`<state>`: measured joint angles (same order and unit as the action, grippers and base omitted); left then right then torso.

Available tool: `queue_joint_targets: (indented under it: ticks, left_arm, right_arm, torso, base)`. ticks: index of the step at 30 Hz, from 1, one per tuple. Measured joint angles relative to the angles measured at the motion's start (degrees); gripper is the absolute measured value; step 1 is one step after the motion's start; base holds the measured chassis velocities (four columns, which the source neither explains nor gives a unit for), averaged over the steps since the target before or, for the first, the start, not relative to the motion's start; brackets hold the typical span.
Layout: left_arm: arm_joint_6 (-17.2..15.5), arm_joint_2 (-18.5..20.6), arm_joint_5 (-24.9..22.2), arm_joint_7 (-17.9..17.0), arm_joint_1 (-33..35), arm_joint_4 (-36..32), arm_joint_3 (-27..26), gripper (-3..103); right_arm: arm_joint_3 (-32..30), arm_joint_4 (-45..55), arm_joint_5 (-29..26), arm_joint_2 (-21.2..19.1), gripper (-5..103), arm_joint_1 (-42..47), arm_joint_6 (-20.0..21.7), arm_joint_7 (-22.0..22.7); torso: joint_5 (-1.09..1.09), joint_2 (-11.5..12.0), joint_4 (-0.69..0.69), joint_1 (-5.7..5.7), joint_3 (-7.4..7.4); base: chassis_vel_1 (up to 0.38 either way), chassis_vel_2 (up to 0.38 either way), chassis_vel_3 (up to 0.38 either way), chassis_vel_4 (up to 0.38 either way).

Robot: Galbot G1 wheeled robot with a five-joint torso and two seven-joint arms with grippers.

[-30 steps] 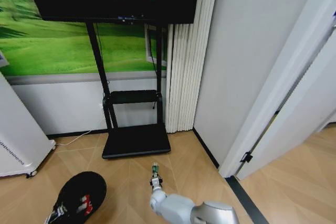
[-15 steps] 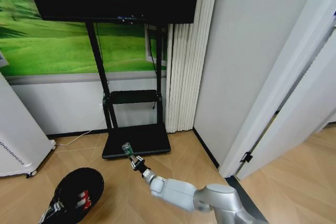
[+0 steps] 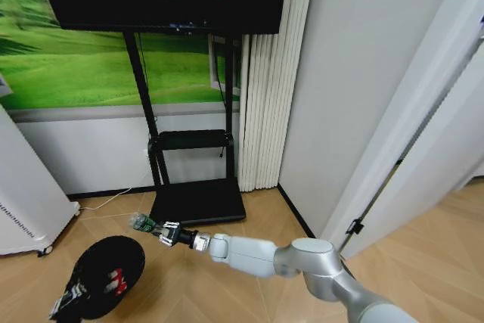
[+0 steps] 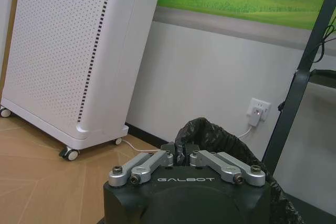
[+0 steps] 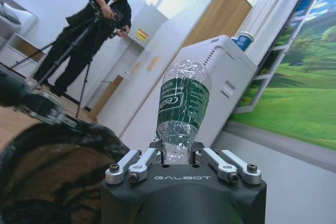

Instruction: Pick up the trash bin and place the garbage on the floor into it.

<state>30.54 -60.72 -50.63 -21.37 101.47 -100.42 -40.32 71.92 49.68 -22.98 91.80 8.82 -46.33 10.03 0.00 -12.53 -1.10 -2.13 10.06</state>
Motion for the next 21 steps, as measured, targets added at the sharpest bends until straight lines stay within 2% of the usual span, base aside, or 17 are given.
queue_joint_targets:
  ticks: [7,11,17,21]
  left_arm:
    - [-0.3,0.3,0.0,-0.3,-0.9,0.3,0.5,8]
    - [-0.8,0.6,0.1,-1.0,-3.1,1.2,1.7,8]
    - [-1.5,0.2,0.9,-1.5,-4.9,1.5,3.6,8]
    - [-1.5,0.1,1.1,-1.6,-5.4,2.0,3.9,8]
  right_arm:
    - [1.7,0.0,-0.8,0.3,23,0.3,0.2,0.1]
    - [3.9,-1.5,-2.2,0.4,23,1.2,0.4,0.1]
    - [6.7,0.2,-6.2,0.4,23,1.8,4.3,0.5]
    - [6.3,1.7,-6.3,0.4,23,1.7,4.4,1.5]
  torso:
    - [-0.01,0.0,0.01,0.00,0.00]
    - [-0.01,0.0,-0.03,0.00,0.00]
    - [0.00,0.0,-0.01,0.00,0.00]
    - [0.01,0.0,-0.01,0.00,0.00]
  base:
    - [0.000,0.000,0.000,0.000]
    - [0.000,0.000,0.000,0.000]
    - [0.000,0.000,0.000,0.000]
    - [0.000,0.000,0.000,0.000]
